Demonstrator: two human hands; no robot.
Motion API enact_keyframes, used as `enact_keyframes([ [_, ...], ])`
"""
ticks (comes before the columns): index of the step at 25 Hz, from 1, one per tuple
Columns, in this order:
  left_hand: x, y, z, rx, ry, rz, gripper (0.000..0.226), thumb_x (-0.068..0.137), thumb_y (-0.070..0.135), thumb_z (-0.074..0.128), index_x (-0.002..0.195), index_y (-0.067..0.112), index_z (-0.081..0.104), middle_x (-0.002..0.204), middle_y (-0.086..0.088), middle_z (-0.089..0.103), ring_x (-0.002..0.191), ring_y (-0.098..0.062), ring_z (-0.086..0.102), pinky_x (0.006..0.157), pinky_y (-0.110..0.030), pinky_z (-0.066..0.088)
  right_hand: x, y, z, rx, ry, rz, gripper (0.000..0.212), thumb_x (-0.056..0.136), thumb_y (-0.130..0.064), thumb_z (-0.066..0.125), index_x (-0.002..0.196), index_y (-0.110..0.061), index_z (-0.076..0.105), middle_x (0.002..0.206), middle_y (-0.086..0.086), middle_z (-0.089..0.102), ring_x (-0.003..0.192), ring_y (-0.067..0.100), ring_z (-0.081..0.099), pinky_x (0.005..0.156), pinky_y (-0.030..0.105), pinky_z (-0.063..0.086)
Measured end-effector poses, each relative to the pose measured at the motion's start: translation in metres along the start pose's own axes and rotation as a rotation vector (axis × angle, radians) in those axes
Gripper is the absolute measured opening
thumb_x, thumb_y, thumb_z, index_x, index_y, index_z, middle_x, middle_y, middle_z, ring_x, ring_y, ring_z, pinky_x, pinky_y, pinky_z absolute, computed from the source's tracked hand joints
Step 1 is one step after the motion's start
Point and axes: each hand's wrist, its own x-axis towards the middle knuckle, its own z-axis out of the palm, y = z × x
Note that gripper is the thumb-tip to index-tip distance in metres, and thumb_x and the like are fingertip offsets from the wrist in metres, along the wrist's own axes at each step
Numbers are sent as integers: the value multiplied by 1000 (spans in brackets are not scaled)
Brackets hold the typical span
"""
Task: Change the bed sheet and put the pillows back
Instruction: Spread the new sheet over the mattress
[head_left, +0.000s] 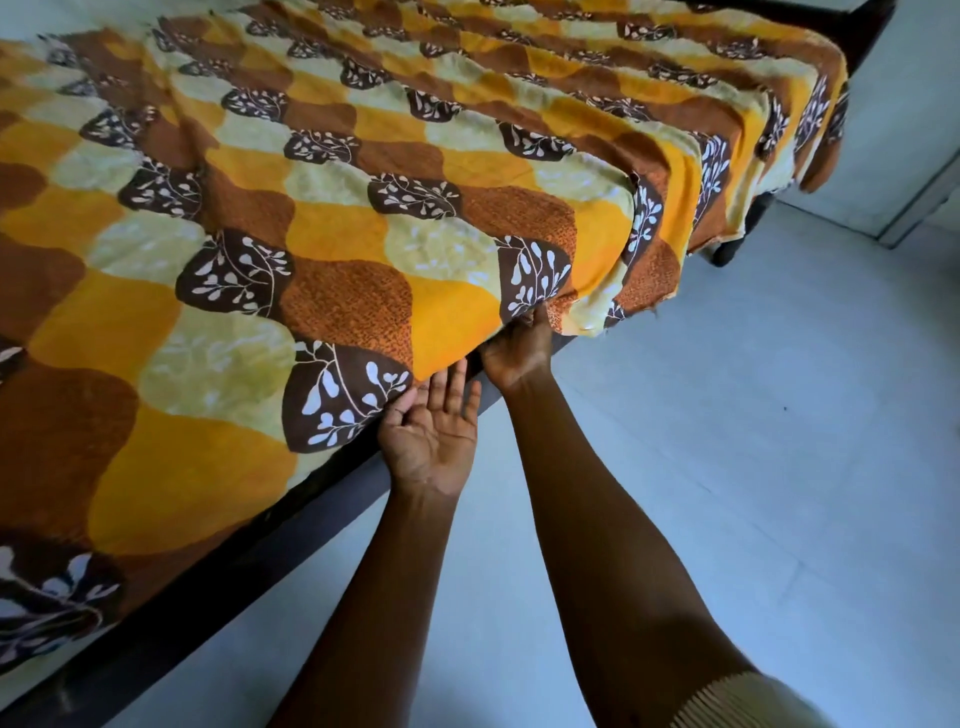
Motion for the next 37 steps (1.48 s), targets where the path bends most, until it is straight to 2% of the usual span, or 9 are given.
enact_keyframes([
  [5, -3, -8, 1, 134, 143, -15, 30, 97, 20, 30, 105, 8, 56, 140, -9, 47, 129, -27, 45, 107, -42, 34, -39, -5, -51, -84, 211, -141, 34, 98, -14, 43, 131, -4, 46, 119, 14, 57, 115, 27, 55, 95, 32, 45],
  [11, 2, -30, 15, 357, 167, -85, 38, 99, 23, 34, 133, 9, 45, 134, -10, 54, 115, -25, 56, 95, -36, 45, -34, -28, -62, -92, 370, -38, 13, 96, -8, 48, 94, -1, 58, 86, 12, 61, 78, 18, 61, 80, 26, 52],
  [14, 8, -41, 25, 330, 171, -84, 42, 99, 25, 32, 136, 8, 40, 135, -11, 52, 121, -27, 53, 97, -38, 43, -13, -36, -56, -31, 317, -55, 17, 98, -10, 42, 87, -4, 54, 81, 12, 56, 73, 17, 59, 66, 23, 55],
  [18, 23, -48, 36, 158, 201, -3, 47, 98, 32, 32, 137, 7, 38, 139, -10, 48, 128, -26, 46, 103, -44, 37, 5, -43, -42, -45, 308, -130, 16, 97, -8, 43, 87, -3, 55, 85, 9, 61, 77, 17, 61, 78, 25, 51],
  [24, 36, -65, 32, -71, 90, 113, 56, 93, 38, 29, 136, 5, 40, 140, -15, 46, 128, -29, 46, 103, -46, 37, 11, -62, -21, -64, 148, -65, 25, 99, -18, 38, 83, -12, 56, 86, 4, 59, 78, 13, 57, 72, 22, 47],
  [27, 38, -67, 21, -19, -12, 142, 69, 75, 36, 59, 135, 7, 43, 135, -14, 52, 124, -28, 51, 101, -47, 41, 17, -62, -5, -59, 43, 48, 43, 102, -36, 24, 106, -11, 58, 107, 8, 63, 99, 20, 59, 79, 26, 46],
  [30, 39, -65, 17, 58, -38, 116, 86, 50, 30, 81, 127, 10, 48, 128, -13, 58, 120, -28, 55, 97, -48, 46, 37, -66, -4, 22, -9, 130, 63, 99, -51, 19, 138, -7, 40, 140, 14, 46, 130, 28, 43, 102, 34, 37],
  [34, 30, -73, 29, 654, 131, 56, 32, 98, 26, 34, 122, 17, 52, 128, -5, 58, 106, -18, 61, 88, -35, 50, 28, -87, -30, -238, 56, 127, 38, 100, -32, 36, 125, -7, 51, 114, 8, 63, 103, 21, 59, 107, 37, 39],
  [37, 18, -64, 54, 1131, 28, 177, 22, 98, 19, 38, 107, 26, 57, 116, 3, 62, 97, -11, 65, 81, -22, 50, -19, -94, -41, -534, 93, 9, 22, 96, -18, 46, 108, -15, 64, 95, 1, 68, 87, 14, 64, 90, 29, 49],
])
